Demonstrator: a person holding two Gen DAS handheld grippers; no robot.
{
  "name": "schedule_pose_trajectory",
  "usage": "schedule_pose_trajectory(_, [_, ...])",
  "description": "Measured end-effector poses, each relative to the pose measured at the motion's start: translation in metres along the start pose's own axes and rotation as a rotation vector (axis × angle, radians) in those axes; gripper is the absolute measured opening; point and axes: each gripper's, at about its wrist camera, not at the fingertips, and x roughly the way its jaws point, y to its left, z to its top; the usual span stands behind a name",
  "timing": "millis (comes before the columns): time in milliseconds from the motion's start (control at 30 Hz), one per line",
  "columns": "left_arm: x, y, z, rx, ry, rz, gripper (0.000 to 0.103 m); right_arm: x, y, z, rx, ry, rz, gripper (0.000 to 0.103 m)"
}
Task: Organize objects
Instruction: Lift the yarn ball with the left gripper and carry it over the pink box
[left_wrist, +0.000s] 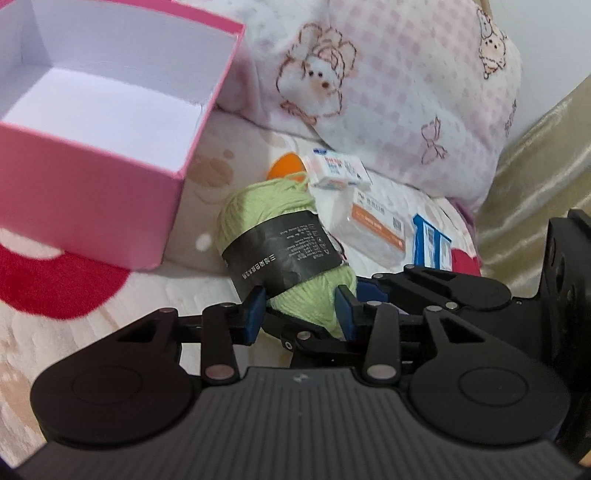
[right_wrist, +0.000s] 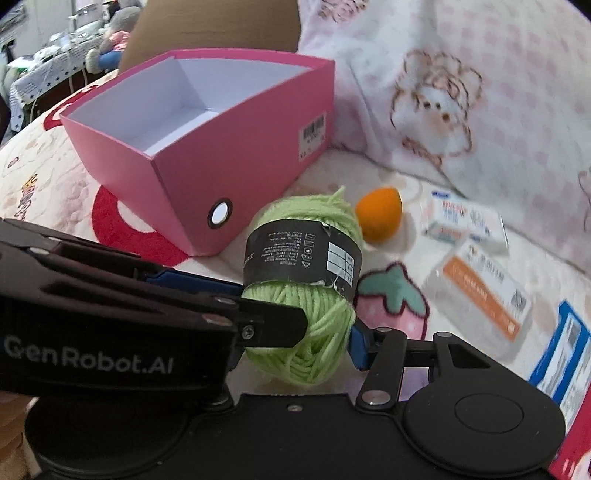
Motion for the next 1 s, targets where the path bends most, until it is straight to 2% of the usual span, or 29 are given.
schedule_pose_trajectory(133, [-0.006, -0.004, 0.001, 0.034, 0.010, -0.001, 0.039, -0.005, -0.002, -0.001, 0.113, 0.024, 0.009, 0.058])
schedule_pose_trajectory(233, [-0.008, -0.009, 0.010, 0.106, 0.074, 0.007, 0.039, -0.012, -0.002, -0.003, 0.192, 0.042, 0.029, 0.056])
schedule_pose_trajectory(300, [-0.010, -0.008, 0.014, 0.109, 0.120, -0.019, 0.041, -0.016, -0.004, -0.005, 0.249, 0.058, 0.043, 0.056])
schedule_pose_trajectory(367, [-0.011, -0.008, 0.015, 0.111, 0.150, -0.032, 0.043, -0.018, -0.011, -0.009, 0.339, 0.087, 0.075, 0.056])
schedule_pose_trajectory(467, [-0.014, -0.009, 0.013, 0.108, 0.158, 0.000, 0.048, -0.019, -0.022, -0.017, 0.447, 0.124, 0.170, 0.058])
schedule_pose_trajectory(500, [-0.014, -0.010, 0.013, 0.115, 0.162, 0.001, 0.049, -0.017, -0.022, -0.019, 0.444, 0.138, 0.186, 0.062])
schedule_pose_trajectory(600, [-0.015, -0.009, 0.013, 0.125, 0.166, 0.012, 0.053, -0.019, -0.023, -0.021, 0.436, 0.144, 0.171, 0.064])
schedule_pose_trajectory(700, [-0.016, -0.006, 0.018, 0.150, 0.160, 0.015, 0.057, -0.022, -0.019, -0.017, 0.408, 0.133, 0.139, 0.077])
schedule_pose_trajectory(767, [-0.013, -0.002, 0.021, 0.145, 0.172, 0.017, 0.058, -0.023, -0.012, -0.014, 0.355, 0.130, 0.094, 0.077])
schedule_pose_trajectory(900, [-0.004, 0.001, 0.019, 0.129, 0.188, -0.018, 0.057, -0.022, -0.005, -0.012, 0.326, 0.116, 0.080, 0.077])
schedule_pose_trajectory(1000, [0.001, 0.000, 0.016, 0.152, 0.202, -0.050, 0.051, -0.020, -0.005, -0.014, 0.285, 0.146, 0.054, 0.077])
